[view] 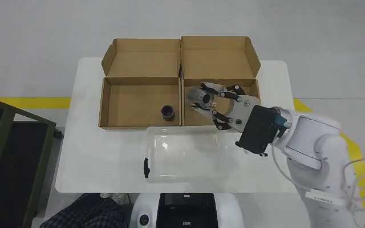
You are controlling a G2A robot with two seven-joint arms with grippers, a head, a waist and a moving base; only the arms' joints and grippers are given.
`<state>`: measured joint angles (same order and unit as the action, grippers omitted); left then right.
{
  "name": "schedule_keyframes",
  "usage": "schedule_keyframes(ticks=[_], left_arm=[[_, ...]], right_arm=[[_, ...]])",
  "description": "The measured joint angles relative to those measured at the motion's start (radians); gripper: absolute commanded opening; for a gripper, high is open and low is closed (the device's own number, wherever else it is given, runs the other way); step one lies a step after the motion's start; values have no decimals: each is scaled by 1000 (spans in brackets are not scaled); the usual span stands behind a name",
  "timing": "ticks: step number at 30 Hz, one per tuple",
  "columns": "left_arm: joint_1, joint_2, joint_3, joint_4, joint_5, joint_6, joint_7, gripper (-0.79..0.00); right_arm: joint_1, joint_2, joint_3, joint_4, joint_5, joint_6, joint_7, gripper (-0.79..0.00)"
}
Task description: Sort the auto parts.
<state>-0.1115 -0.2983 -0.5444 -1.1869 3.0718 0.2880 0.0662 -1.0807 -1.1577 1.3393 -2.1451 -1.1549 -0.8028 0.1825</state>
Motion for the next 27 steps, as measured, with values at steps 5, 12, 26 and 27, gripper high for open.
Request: schedule_keyframes(ticks=[5,12,26,27], left_arm=[[0,0,0,0,0,0,0,0],[0,0,0,0,0,0,0,0],[0,0,0,0,0,0,0,0],[0,0,0,0,0,0,0,0]], right_arm=[[-2,3,6,3,7,1,-7,-785],[5,6,-5,18,12,3,-14,-785],[65,-3,-146,122,6,23,10,-785],[76,-6,-164,139,8,28,11,-785]])
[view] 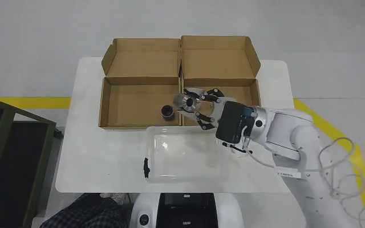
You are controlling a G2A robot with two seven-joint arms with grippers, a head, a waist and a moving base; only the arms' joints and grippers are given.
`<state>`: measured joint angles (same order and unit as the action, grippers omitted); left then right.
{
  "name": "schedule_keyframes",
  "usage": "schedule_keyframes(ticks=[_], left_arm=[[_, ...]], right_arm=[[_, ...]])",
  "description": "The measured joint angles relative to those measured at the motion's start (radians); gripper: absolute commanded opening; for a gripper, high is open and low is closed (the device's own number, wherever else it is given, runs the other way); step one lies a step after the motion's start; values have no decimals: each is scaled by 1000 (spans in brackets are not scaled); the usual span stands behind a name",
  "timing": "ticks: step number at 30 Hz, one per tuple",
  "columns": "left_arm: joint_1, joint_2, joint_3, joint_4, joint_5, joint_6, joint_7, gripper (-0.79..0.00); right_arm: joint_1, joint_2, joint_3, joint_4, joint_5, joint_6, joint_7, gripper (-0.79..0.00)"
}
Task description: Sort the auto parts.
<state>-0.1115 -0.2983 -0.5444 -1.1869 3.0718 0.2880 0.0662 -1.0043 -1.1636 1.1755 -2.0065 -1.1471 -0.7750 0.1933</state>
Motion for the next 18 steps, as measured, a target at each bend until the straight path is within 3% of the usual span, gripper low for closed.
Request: schedule_keyframes(ticks=[18], left_arm=[[0,0,0,0,0,0,0,0]], right_arm=[[146,-49,-231,231,13,91,20,-785]])
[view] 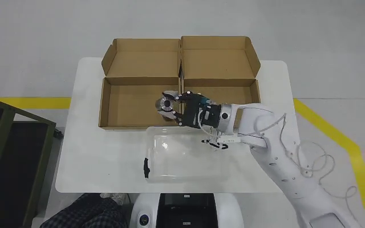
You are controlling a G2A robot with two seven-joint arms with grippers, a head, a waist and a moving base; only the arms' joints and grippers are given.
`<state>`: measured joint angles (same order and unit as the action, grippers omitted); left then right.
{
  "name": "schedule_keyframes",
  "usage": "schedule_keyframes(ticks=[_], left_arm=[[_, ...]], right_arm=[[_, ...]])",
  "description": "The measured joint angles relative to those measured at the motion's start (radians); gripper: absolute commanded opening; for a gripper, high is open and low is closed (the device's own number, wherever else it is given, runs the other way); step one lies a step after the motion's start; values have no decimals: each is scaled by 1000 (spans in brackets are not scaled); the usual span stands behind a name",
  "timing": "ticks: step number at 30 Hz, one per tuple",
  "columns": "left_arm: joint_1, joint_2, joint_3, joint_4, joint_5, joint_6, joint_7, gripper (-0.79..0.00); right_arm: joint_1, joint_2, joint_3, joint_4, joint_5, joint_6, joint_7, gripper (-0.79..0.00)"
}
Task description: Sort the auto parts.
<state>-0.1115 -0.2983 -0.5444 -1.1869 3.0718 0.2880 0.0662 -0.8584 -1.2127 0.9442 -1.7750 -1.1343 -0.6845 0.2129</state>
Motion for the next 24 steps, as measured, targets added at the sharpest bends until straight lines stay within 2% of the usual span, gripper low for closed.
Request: schedule_keyframes(ticks=[24], left_arm=[[0,0,0,0,0,0,0,0]], right_arm=[[234,-132,-292,433,17,114,54,-785]])
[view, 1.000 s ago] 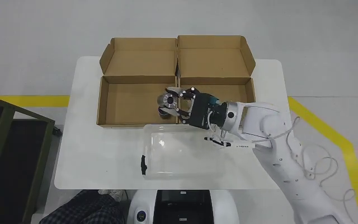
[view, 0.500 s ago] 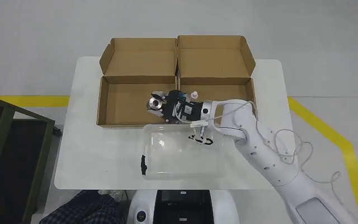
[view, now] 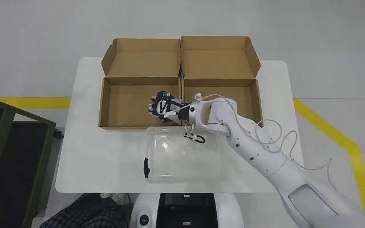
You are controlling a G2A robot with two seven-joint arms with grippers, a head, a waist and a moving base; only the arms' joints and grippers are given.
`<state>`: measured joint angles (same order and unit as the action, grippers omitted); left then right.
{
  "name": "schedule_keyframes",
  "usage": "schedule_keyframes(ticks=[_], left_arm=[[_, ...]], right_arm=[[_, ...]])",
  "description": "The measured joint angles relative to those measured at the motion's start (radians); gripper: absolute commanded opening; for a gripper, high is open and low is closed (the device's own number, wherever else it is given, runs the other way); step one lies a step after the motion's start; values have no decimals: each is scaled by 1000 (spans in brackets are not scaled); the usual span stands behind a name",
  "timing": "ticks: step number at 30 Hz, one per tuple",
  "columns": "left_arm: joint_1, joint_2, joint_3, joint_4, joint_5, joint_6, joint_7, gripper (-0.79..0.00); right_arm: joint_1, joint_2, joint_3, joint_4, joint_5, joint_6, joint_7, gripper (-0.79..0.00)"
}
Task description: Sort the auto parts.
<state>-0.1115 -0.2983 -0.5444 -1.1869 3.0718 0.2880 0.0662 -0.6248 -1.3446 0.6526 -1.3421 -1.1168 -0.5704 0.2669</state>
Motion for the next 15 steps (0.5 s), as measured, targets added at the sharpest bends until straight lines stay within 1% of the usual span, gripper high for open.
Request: schedule_keyframes(ticks=[15], left_arm=[[0,0,0,0,0,0,0,0]], right_arm=[[120,-108,-121,225,18,23,23,-785]])
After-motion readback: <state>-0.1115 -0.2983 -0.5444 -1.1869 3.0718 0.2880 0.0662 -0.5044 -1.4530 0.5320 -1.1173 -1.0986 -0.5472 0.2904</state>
